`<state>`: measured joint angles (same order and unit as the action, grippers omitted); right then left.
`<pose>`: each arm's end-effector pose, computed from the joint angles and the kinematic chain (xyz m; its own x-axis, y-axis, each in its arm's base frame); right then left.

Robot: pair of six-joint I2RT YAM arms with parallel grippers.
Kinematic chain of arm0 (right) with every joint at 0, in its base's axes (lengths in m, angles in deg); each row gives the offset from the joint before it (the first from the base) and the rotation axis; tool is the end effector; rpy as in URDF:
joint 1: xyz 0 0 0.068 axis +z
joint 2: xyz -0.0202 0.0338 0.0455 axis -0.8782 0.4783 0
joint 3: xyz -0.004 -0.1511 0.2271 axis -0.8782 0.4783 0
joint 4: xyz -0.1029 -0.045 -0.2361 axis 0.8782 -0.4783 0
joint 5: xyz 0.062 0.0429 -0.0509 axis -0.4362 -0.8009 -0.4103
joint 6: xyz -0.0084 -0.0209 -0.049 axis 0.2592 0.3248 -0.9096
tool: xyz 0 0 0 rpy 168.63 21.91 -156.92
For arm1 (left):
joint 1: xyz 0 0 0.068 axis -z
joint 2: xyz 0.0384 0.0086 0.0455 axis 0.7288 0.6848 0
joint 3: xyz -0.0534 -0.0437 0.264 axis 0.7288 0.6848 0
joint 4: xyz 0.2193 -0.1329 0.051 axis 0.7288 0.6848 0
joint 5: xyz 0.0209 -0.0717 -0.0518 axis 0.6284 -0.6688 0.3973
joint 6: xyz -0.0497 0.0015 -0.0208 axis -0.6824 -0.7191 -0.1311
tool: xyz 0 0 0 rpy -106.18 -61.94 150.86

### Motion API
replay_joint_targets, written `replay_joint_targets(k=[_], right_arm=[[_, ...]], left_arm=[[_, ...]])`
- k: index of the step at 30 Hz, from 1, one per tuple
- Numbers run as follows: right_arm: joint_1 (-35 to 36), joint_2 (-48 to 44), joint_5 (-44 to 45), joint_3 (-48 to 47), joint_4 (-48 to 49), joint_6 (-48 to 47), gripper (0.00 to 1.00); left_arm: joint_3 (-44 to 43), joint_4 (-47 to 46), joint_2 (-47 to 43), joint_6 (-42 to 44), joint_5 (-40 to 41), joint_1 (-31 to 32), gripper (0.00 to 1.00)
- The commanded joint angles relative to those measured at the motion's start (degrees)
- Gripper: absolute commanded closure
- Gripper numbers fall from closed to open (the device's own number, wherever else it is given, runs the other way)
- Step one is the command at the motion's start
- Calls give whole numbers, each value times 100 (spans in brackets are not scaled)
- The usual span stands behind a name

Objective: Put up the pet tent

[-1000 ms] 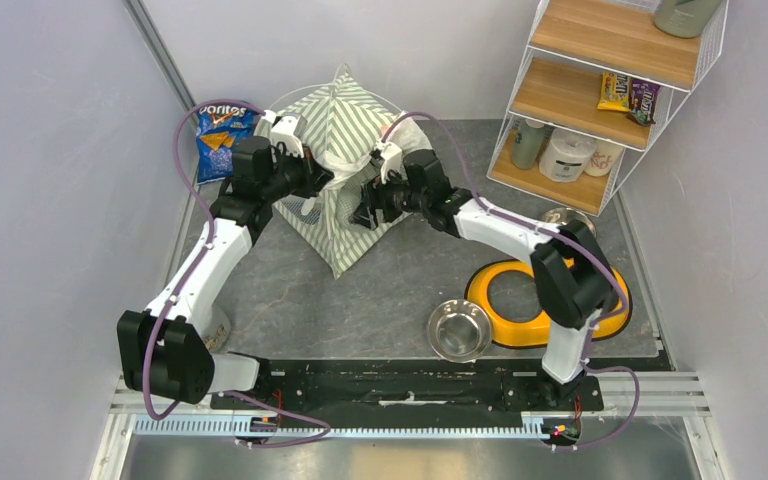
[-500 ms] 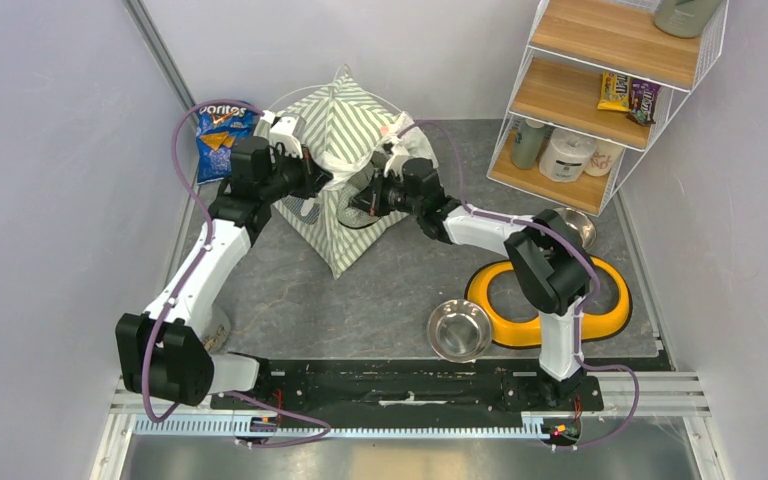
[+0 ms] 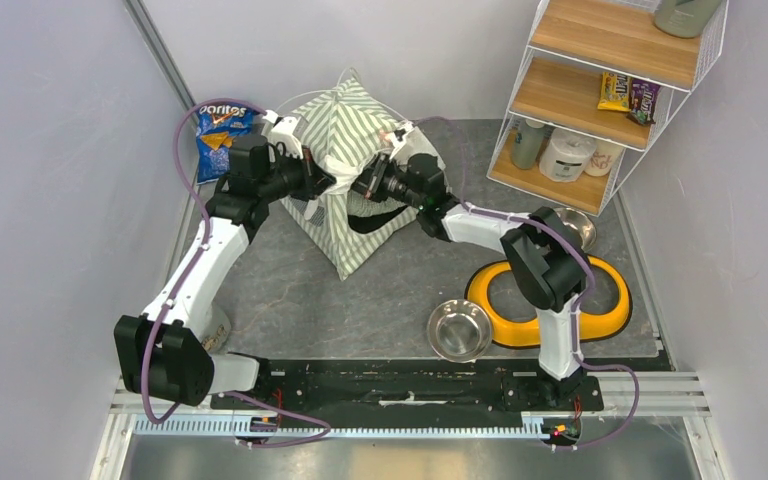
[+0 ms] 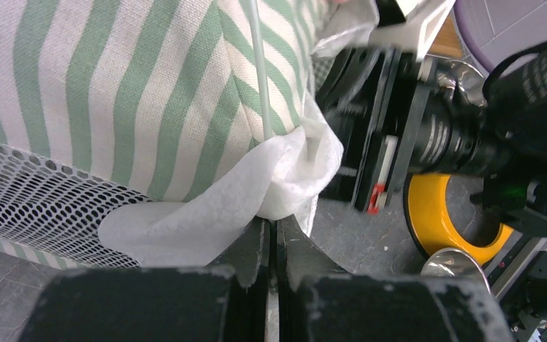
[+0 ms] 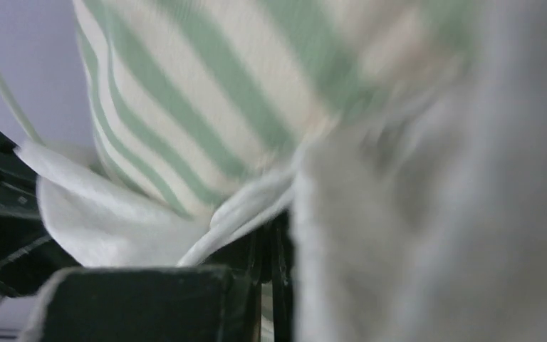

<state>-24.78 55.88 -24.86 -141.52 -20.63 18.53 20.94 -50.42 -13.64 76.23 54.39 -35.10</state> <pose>0.3684 0.2898 0.2445 -0.6856 0.4304 -0.5871 -0.4889 0.3252 0.8095 0.2920 -0.0771 0.3461 -0.4897 -0.0606 -0.8698 0.5139 0.7858 -0.3441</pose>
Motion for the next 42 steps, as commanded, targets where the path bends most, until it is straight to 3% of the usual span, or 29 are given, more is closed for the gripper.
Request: replay_joint_targets(k=[1,5,10,17,23,29,32,35,38,40,42], right_arm=[[489,118,-338,393,-410,-754,100],[554,310,-385,813,-339,-753,97],[541,-97,-23,874,-1009,-1180,63],[450,-1335,1136,882,-2288,-1953,40],[408,-1855,2002,885,-3243,-2731,36],[348,-2219,4167,1039,-3729,-3130,25],[267,-2038,4321,912,-3680,-3435,21],[230,-1604,4263,541,-3622,-3748,24],[229,-1081,4164,21,-3675,-3951,35],[229,-851,4150,-271,-3764,-3991,48],[237,-849,4063,-409,-3778,-3958,74]], left_arm=[[-105,107,-91,-182,-294,3,98],[-54,61,-84,-209,-245,-7,98],[-30,85,-70,-187,-166,-26,98],[45,188,-96,-48,-21,-47,98],[123,203,-151,0,-29,-69,98],[168,176,-155,-9,-41,-70,98],[186,183,-153,9,-42,-78,98],[177,184,-120,-8,-63,-78,98],[168,153,-94,-34,-103,-78,98],[169,144,-81,-39,-106,-78,98],[152,149,-67,-39,-104,-85,98]])
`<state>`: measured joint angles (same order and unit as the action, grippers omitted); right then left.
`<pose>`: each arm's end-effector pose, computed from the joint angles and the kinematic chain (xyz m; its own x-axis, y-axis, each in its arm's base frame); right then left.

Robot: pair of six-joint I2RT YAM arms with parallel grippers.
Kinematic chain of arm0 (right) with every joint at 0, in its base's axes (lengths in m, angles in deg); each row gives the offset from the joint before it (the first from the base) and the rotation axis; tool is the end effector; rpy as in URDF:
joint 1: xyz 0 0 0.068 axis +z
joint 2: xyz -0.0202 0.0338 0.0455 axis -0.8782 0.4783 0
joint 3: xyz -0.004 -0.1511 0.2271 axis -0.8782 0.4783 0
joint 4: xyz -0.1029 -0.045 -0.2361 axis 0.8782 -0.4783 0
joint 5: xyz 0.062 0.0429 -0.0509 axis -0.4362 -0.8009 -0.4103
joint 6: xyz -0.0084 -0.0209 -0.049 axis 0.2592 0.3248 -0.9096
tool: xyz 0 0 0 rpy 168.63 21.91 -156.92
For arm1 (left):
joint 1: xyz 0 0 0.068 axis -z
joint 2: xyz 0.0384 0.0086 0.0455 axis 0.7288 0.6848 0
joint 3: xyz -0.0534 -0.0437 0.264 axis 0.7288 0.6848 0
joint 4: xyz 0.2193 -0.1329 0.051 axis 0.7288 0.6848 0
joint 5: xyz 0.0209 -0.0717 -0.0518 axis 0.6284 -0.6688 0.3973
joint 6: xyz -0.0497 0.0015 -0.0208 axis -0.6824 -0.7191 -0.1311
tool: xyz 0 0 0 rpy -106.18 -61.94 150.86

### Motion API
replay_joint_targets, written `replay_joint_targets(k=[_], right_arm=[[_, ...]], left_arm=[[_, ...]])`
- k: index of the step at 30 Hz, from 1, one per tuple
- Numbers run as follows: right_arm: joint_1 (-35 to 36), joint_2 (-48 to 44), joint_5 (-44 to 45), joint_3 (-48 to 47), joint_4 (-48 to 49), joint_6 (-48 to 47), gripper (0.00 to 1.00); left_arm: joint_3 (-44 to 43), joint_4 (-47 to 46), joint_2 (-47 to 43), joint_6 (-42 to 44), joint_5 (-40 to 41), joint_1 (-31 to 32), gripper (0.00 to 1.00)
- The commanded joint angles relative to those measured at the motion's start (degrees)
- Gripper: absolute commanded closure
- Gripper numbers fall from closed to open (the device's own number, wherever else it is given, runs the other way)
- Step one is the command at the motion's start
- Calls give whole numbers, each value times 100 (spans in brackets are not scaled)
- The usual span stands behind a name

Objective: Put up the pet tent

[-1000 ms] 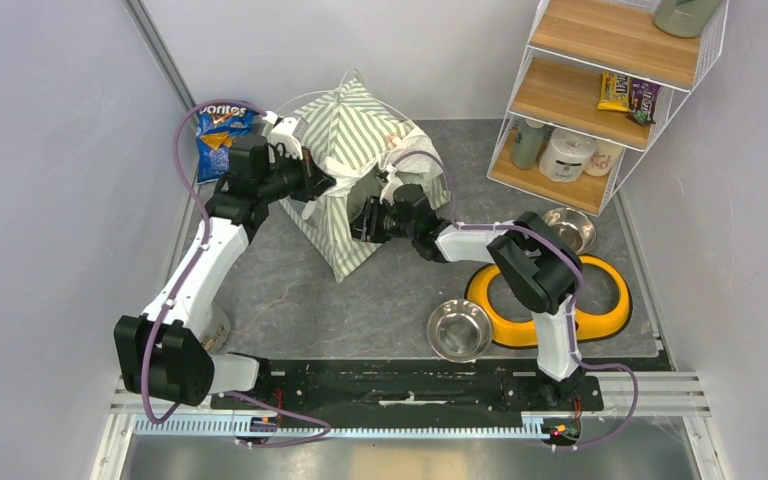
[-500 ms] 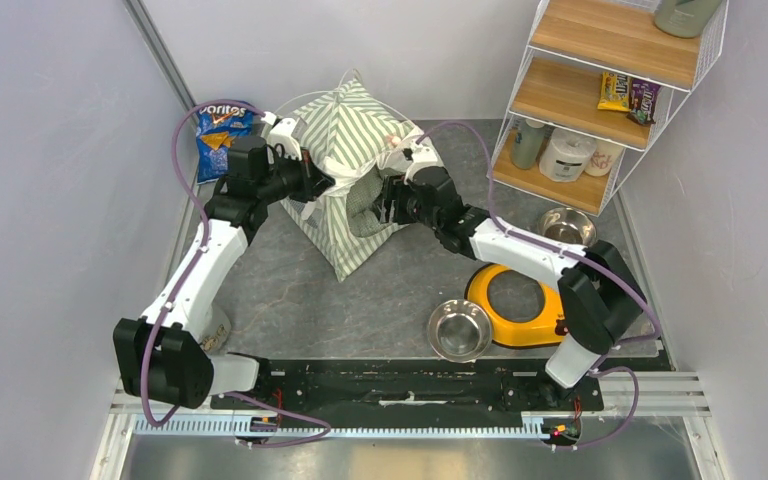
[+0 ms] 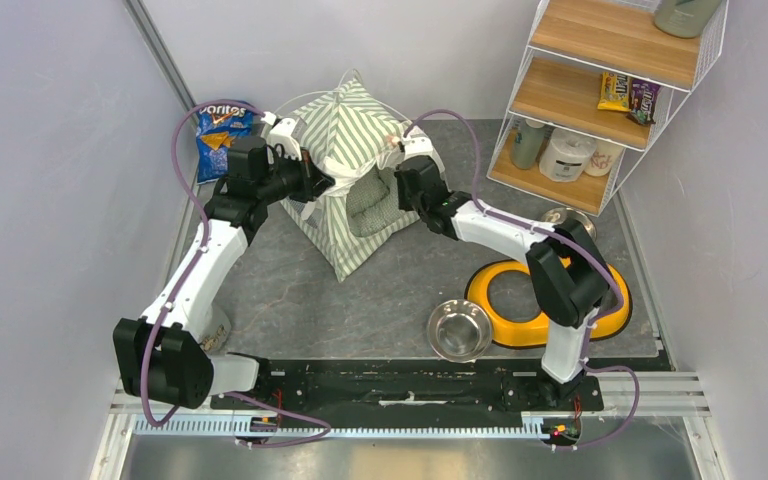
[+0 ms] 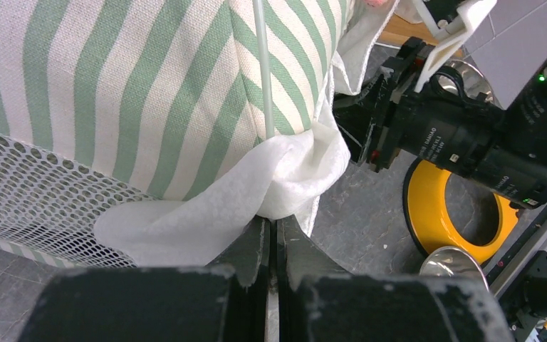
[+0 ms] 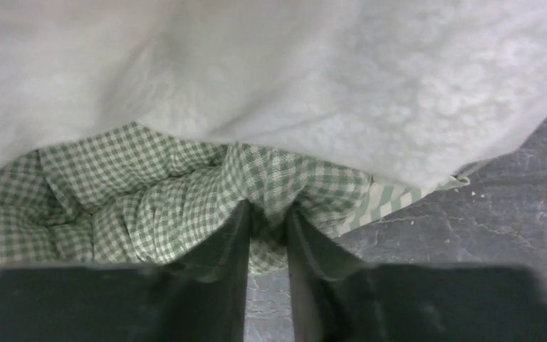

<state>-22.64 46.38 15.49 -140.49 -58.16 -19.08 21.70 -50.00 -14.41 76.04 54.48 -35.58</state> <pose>0.3401 0.2580 0.2425 -0.4733 -0.0440 -0.8798 -0.2404 0.9673 0.0810 0.2890 -0.0738 0.3445 -0.4967 -0.0663 -0.8654 0.5022 0.7913 -0.3489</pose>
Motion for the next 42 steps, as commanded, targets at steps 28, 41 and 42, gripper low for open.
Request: replay_joint_targets(k=[28,41,42], right_arm=[[-225,268,316,97,1357,-501,58],[-183,-1462,-365,694,313,238,20],[-187,-1413,-815,625,303,146,21]], left_arm=[[-225,114,235,-296,-544,-48,98],[-260,219,285,-170,-342,-57,98],[-262,234,272,-157,-332,-60,98]])
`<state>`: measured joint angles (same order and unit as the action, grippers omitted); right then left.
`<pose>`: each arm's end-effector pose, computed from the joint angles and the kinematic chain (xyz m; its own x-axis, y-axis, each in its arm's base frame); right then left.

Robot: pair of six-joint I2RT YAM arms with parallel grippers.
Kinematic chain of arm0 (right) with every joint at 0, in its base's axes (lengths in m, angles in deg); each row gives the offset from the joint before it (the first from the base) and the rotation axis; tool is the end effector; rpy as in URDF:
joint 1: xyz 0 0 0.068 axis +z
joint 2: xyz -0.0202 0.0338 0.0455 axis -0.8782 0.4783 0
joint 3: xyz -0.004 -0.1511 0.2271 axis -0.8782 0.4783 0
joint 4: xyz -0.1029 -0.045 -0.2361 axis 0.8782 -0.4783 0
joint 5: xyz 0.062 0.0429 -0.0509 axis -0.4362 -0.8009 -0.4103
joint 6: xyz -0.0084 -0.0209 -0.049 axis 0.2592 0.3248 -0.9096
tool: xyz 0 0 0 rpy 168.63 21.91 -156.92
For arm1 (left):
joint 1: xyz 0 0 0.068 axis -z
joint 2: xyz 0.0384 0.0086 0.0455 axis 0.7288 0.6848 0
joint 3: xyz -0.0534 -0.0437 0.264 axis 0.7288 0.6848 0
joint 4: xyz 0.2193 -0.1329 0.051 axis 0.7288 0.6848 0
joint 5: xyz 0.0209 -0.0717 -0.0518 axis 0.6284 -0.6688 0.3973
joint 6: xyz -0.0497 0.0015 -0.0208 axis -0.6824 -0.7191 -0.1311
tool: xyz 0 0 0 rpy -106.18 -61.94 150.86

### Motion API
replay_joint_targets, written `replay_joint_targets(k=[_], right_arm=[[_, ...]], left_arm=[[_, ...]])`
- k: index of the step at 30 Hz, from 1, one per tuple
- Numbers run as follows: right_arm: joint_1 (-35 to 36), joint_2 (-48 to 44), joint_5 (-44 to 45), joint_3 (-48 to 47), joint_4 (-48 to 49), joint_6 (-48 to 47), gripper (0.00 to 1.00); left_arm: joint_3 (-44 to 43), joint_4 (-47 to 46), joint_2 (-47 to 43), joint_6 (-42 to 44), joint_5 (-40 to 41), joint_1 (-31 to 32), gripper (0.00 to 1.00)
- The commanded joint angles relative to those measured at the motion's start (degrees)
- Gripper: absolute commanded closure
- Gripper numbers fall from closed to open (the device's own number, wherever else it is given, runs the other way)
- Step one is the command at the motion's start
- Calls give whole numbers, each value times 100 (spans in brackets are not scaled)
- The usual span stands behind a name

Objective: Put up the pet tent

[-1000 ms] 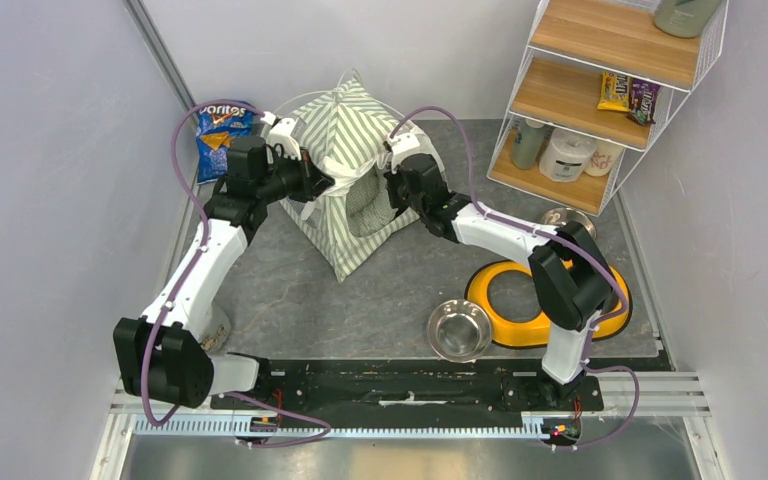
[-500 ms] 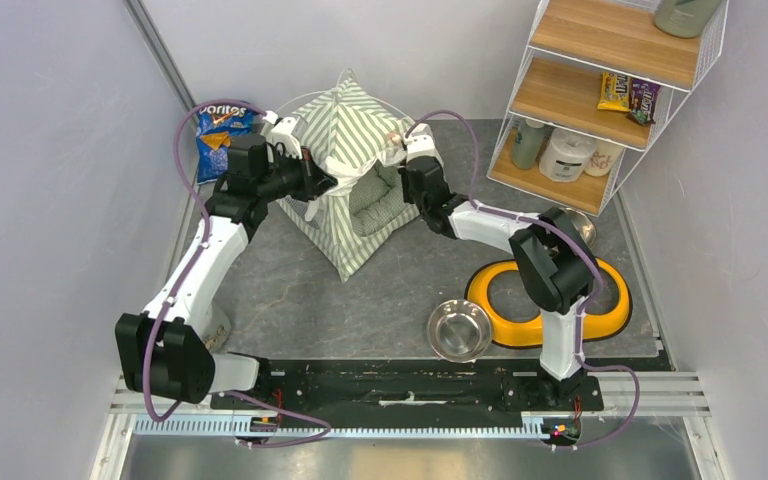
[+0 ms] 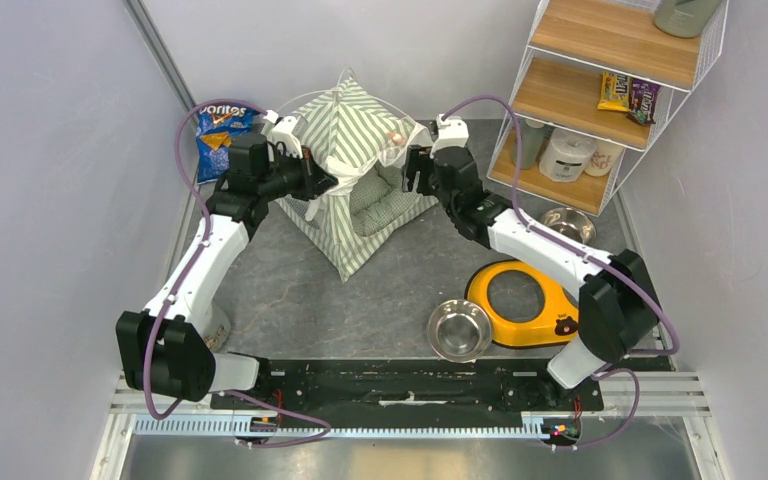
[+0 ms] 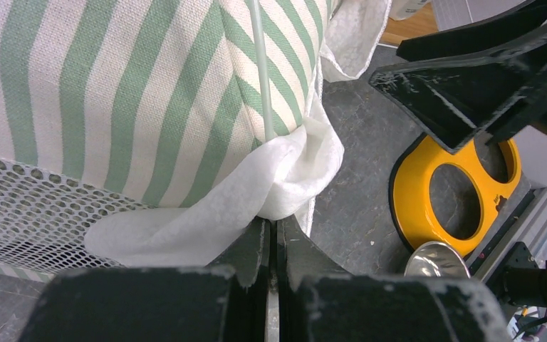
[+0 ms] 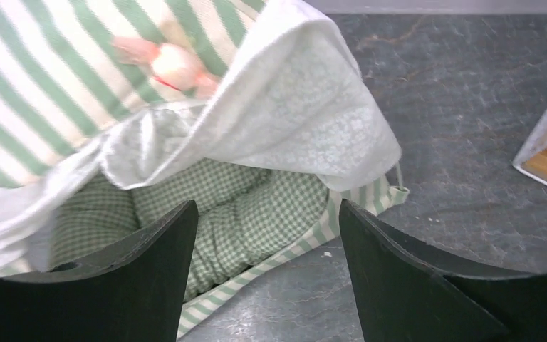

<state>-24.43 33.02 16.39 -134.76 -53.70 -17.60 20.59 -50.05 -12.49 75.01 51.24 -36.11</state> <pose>0.3129 0.2201 0.3057 -0.3218 0.1130 -0.9401 -0.2089 0.9599 0.1869 0.2966 -0.0743 0.3423 -0.5238 -0.0761 -0.8484 0.5194 0.7609 -0.3889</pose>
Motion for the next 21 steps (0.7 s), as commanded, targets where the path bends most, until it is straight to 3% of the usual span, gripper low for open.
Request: replay_joint_targets(k=[1,4,6,8,12,16,21], right_arm=[[-8,43,-1305,-64,-221,-85,22],[-2,501,-2507,-417,-367,31,27],[1,859,-2946,-533,-222,546,36],[13,1224,-3445,-511,259,1086,51],[177,1991,-4017,-715,1320,1758,64],[420,2784,-4429,-1572,1168,1915,69],[596,3171,-4399,-1688,1243,2247,70]], left_arm=[[-149,241,65,-45,0,-13,98],[-140,278,-5,-36,29,-13,98],[-132,288,-54,-52,40,-13,98],[-114,270,-100,-92,27,-13,98],[-74,253,-145,-140,-84,-13,98],[-94,155,-191,-228,-463,-13,98],[-105,-323,-259,-608,-1114,-22,98]])
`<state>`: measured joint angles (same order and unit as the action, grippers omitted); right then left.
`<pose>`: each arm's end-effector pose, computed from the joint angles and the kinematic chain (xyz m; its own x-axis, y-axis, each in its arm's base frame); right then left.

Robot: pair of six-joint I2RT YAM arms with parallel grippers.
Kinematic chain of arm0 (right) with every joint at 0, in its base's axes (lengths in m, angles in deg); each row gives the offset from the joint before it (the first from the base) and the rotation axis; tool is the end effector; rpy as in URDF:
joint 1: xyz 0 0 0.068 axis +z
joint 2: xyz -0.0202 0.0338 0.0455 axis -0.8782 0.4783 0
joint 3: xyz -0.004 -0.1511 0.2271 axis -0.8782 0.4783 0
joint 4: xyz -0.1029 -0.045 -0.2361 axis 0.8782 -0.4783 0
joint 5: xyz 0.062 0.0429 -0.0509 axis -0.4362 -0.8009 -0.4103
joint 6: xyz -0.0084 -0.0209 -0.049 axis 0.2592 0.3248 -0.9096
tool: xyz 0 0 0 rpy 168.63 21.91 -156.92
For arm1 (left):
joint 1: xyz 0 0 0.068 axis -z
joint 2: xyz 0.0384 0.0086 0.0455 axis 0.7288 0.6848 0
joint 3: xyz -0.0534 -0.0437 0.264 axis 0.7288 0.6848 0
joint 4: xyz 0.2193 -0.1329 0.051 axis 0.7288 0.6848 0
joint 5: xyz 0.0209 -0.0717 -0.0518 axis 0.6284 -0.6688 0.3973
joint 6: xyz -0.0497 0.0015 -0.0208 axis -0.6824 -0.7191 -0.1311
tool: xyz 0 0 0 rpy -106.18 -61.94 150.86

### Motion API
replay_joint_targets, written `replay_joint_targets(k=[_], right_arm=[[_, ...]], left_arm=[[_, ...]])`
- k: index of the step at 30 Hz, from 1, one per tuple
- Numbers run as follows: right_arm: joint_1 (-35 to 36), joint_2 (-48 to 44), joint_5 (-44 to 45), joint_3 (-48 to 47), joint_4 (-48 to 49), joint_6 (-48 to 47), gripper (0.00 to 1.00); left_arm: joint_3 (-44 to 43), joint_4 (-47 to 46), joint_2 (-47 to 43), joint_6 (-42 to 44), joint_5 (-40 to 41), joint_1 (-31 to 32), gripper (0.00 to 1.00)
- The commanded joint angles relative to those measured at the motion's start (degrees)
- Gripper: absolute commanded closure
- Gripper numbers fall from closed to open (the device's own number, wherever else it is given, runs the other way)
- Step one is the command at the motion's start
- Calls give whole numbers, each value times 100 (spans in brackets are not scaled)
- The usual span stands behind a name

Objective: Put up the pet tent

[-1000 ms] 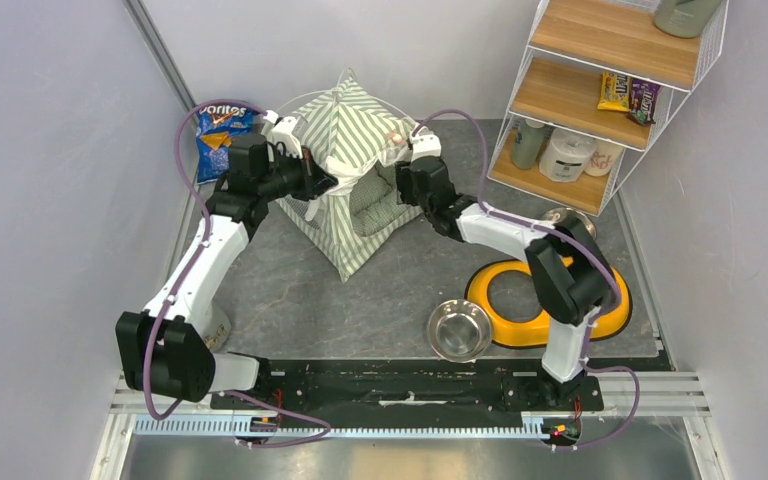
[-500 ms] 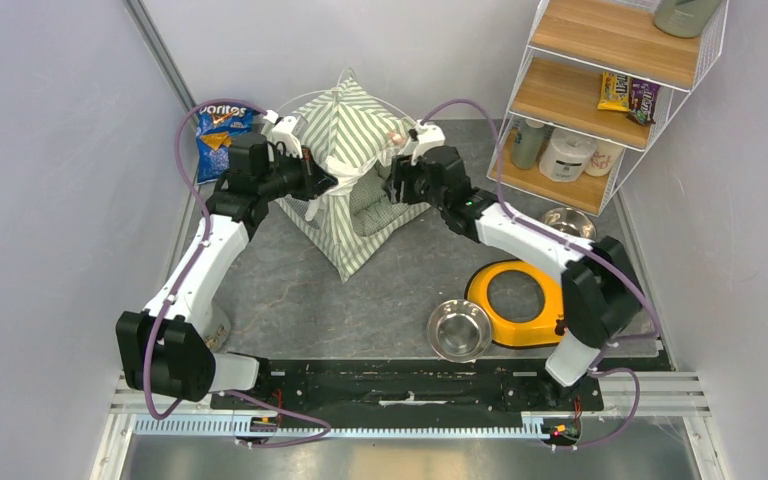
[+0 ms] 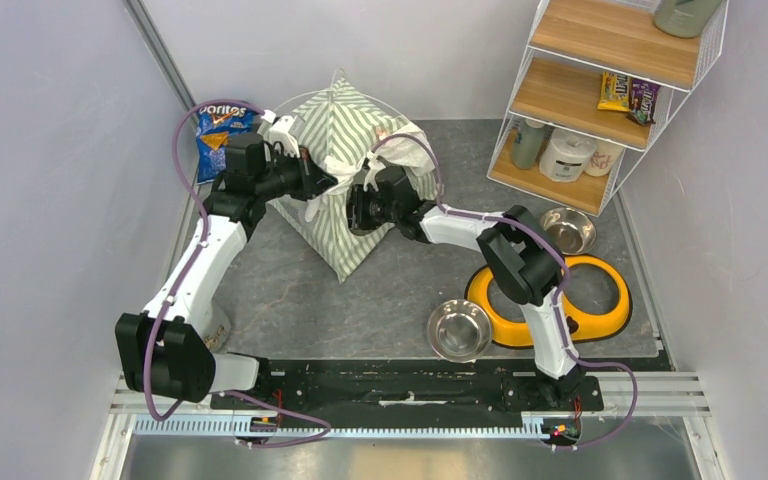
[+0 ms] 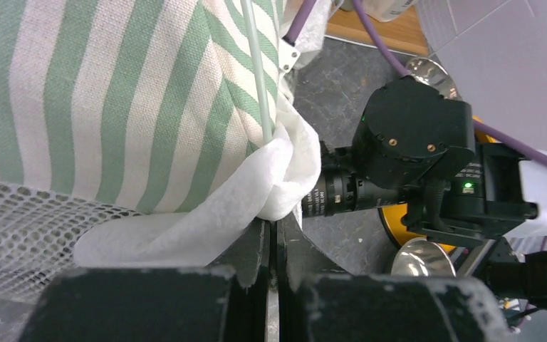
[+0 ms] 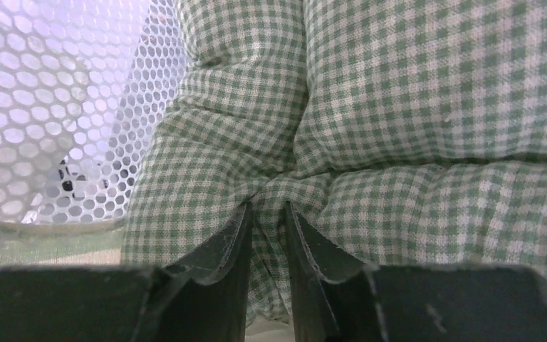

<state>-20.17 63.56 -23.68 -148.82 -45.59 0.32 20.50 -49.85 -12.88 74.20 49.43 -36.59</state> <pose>0.3590 0.3308 0.1799 -0.7619 0.0609 -0.6449 -0.4967 0.5841 0.6420 0.2948 -0.0723 0.3447 -0.5309 -0.0876 -0.8429 0.5282 0.7436 -0.4100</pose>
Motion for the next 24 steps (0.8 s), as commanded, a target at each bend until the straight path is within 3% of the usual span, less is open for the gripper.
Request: replay_joint_targets(k=[1,8,14,19,24], right_arm=[[181,113,-312,-228,429,488,70],[199,-735,620,541,312,214,65],[197,-2073,1887,1124,-454,-299,46],[199,-3058,2431,1509,-978,-588,36],[190,-4118,3199,1809,-1838,-768,32]], left_arm=[[-85,-493,-243,-633,-1031,26,98],[-142,-235,-262,-372,-674,17,98],[230,10,-446,9,50,9,98],[439,-339,-593,4,6,10,98],[-1,-477,-439,266,-415,9,98]])
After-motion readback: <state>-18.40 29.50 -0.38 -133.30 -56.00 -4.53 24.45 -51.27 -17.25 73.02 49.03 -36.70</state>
